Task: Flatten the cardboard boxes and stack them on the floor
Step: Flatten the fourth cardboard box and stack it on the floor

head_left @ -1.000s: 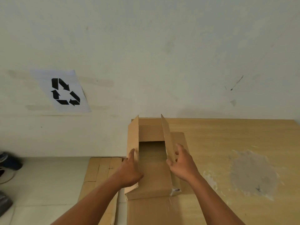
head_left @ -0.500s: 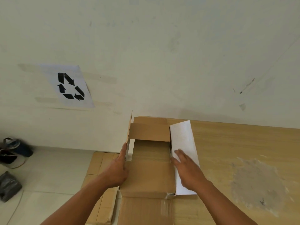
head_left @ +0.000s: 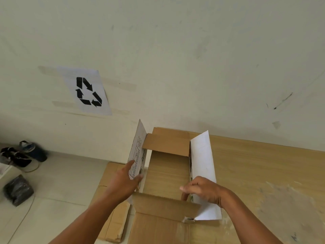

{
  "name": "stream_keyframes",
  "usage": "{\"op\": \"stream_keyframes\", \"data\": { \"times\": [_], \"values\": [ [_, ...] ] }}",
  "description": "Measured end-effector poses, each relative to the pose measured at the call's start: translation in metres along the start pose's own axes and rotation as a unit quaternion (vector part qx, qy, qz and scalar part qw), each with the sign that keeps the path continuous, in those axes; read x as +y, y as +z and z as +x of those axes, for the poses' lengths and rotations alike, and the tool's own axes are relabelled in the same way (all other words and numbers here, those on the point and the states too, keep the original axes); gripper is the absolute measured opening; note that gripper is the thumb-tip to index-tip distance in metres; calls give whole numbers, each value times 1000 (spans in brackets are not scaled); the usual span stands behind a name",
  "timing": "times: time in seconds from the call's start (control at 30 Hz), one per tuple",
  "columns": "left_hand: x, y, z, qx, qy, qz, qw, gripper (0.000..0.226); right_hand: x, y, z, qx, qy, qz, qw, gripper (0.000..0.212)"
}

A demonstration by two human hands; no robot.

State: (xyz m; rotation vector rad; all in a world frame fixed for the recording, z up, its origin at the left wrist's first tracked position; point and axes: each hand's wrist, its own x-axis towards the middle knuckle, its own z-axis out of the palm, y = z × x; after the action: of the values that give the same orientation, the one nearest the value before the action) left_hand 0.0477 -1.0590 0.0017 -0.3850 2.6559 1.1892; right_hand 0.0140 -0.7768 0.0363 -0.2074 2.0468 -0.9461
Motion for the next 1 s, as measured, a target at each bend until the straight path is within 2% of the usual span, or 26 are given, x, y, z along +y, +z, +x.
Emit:
{"op": "stream_keyframes", "data": {
  "times": [0.1,0.13,0.2,0.23,0.3,0.4,0.5,0.6,0.73,0.87,0.93,1.0],
  "values": [
    [-3,9,-8,-28,13,51,998,115,-4,2,7,-47,21,-47,998,34],
    [-3,11,-9,-30,13,68,997,121,-4,3,15,-37,27,-66,997,33],
    [-4,13,-9,-28,14,88,996,123,-8,5,31,29,34,-76,996,46],
    [-5,13,-8,-28,16,93,995,122,-9,5,41,74,42,-47,995,54],
    [-5,12,-8,-33,19,105,994,120,-8,3,61,142,63,92,984,64],
    [-3,12,-7,-50,20,123,991,120,-13,-5,80,153,72,312,935,68],
    [1,11,-9,-63,29,149,986,115,-21,-17,86,178,37,344,921,70],
    [2,10,-11,-75,46,164,983,112,-28,-33,87,215,16,281,935,71],
    [0,7,-16,-78,73,163,981,125,-31,-56,84,258,1,121,958,71],
    [-2,11,-27,-82,83,142,983,134,-23,-77,81,232,-12,-73,970,75],
    [-5,10,-32,-84,70,141,984,130,-16,-86,80,261,27,-231,937,77],
    [-6,8,-36,-85,51,146,984,125,-9,-90,76,301,80,-314,897,79]
  ]
}}
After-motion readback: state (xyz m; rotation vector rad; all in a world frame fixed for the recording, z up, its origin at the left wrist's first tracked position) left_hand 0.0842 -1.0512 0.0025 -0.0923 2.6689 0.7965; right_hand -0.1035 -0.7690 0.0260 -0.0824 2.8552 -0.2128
